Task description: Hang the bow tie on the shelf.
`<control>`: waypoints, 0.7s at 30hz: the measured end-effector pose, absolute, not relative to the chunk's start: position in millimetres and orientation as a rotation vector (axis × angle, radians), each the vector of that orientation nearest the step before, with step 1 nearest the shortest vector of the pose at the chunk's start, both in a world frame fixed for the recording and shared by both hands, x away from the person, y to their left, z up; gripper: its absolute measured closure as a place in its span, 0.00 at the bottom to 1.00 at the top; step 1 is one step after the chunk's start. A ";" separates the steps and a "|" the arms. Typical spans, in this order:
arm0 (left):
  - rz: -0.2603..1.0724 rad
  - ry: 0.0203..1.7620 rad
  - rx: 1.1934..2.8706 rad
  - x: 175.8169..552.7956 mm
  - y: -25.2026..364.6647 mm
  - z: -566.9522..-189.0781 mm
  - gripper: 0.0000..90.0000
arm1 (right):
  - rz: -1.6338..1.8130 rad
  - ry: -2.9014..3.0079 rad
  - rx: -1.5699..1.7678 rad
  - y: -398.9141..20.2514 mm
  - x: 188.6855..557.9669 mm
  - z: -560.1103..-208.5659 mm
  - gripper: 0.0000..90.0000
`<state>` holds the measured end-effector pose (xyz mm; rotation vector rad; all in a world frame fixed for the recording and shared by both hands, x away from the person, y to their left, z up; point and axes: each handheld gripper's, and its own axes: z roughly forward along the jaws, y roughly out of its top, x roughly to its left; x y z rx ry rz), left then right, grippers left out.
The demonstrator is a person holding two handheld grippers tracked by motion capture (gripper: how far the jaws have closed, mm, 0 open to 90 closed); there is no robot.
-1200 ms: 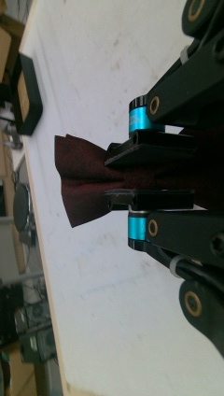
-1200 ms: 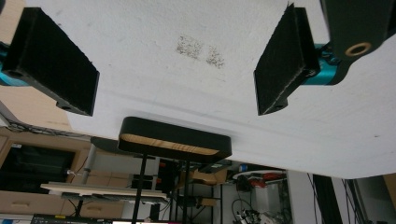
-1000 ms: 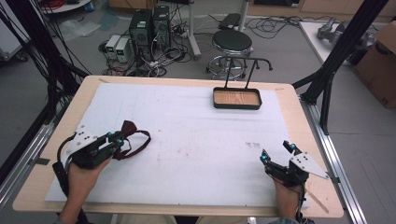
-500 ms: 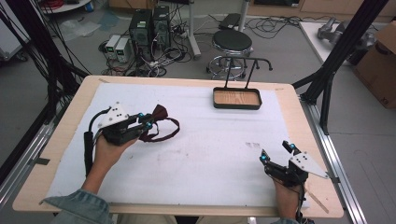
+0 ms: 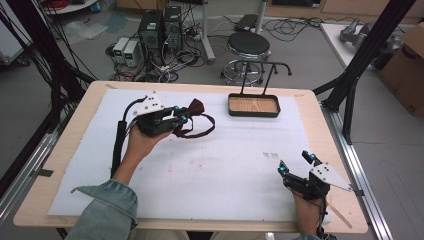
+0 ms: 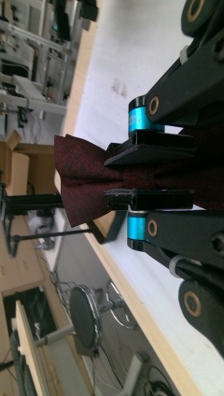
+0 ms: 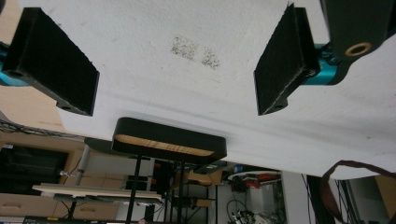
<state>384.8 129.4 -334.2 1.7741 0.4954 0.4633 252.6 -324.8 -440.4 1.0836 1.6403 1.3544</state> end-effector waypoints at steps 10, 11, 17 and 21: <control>0.444 0.428 1.759 414.2 91.5 -321.4 0.85 | 1.364 1.642 1.086 -325.1 252.7 -440.5 0.14; 0.440 0.422 1.756 417.3 88.8 -321.3 0.85 | 1.365 1.643 1.086 -325.2 252.8 -440.5 0.14; 0.408 0.404 1.769 437.3 73.5 -323.3 0.85 | 1.364 1.646 1.086 -325.5 253.2 -440.5 0.14; 0.401 0.406 1.771 450.7 64.1 -320.4 0.85 | 1.362 1.646 1.085 -325.7 253.5 -440.6 0.14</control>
